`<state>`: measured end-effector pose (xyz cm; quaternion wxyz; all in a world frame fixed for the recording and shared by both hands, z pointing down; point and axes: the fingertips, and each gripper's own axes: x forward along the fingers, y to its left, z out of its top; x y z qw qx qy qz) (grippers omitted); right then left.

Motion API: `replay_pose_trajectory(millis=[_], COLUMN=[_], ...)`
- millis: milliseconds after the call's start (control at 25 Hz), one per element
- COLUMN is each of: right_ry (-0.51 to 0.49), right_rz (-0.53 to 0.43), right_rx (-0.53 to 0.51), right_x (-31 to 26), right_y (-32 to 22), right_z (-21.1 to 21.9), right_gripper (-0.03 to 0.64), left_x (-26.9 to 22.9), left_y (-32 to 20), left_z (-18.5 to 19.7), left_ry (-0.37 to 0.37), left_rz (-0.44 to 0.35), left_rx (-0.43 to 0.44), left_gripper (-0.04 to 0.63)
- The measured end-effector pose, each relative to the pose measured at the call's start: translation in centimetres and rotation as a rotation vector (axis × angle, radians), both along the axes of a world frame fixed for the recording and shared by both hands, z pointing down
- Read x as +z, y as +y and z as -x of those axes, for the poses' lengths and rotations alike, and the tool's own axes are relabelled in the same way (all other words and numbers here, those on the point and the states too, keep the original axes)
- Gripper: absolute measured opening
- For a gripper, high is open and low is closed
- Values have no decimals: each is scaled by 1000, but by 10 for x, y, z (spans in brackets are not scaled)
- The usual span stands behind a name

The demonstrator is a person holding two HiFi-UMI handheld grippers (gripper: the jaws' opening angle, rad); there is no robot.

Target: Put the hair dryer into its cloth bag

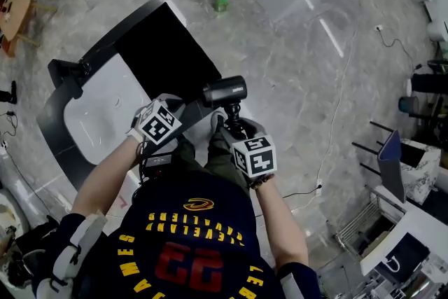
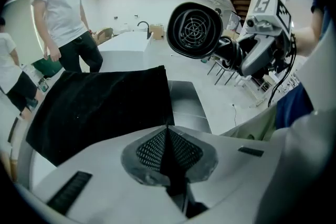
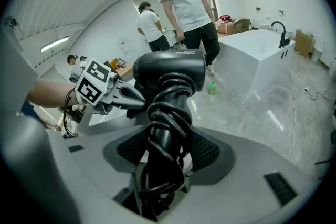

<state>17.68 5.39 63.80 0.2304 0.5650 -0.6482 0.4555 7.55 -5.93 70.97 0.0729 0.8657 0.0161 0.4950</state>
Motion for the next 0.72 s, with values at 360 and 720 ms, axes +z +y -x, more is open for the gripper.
replay_pose_trajectory(millis=[360, 720], right_ry=[-13, -21], right_rz=[43, 142], right_rx=[-43, -162], right_x=[3, 33], right_y=[17, 33], right_z=[17, 58], right_gripper=[241, 241], left_x=[-36, -78], left_y=[-15, -27], left_z=[0, 3], left_ry=[96, 223], left_rz=[62, 87], left_rx=[-94, -158], left_gripper=[9, 9])
